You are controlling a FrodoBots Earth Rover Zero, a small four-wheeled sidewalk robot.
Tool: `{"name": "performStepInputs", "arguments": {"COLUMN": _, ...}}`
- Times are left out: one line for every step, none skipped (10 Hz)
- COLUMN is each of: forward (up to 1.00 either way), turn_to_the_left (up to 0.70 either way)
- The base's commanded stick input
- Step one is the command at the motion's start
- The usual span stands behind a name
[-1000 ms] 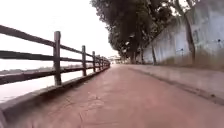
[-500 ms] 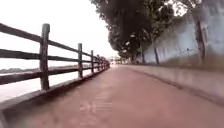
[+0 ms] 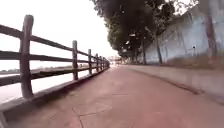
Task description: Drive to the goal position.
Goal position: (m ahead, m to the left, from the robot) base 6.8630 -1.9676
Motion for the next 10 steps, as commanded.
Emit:
{"name": "performStepInputs", "arguments": {"forward": 1.0, "turn_to_the_left": -0.23}}
{"name": "performStepInputs", "arguments": {"forward": 1.0, "turn_to_the_left": 0.0}}
{"name": "performStepInputs", "arguments": {"forward": 1.0, "turn_to_the_left": 0.0}}
{"name": "performStepInputs", "arguments": {"forward": 1.0, "turn_to_the_left": 0.0}}
{"name": "performStepInputs", "arguments": {"forward": 1.0, "turn_to_the_left": 0.0}}
{"name": "performStepInputs", "arguments": {"forward": 1.0, "turn_to_the_left": 0.0}}
{"name": "performStepInputs", "arguments": {"forward": 1.0, "turn_to_the_left": 0.0}}
{"name": "performStepInputs", "arguments": {"forward": 1.0, "turn_to_the_left": 0.0}}
{"name": "performStepInputs", "arguments": {"forward": 1.0, "turn_to_the_left": 0.0}}
{"name": "performStepInputs", "arguments": {"forward": 1.0, "turn_to_the_left": 0.0}}
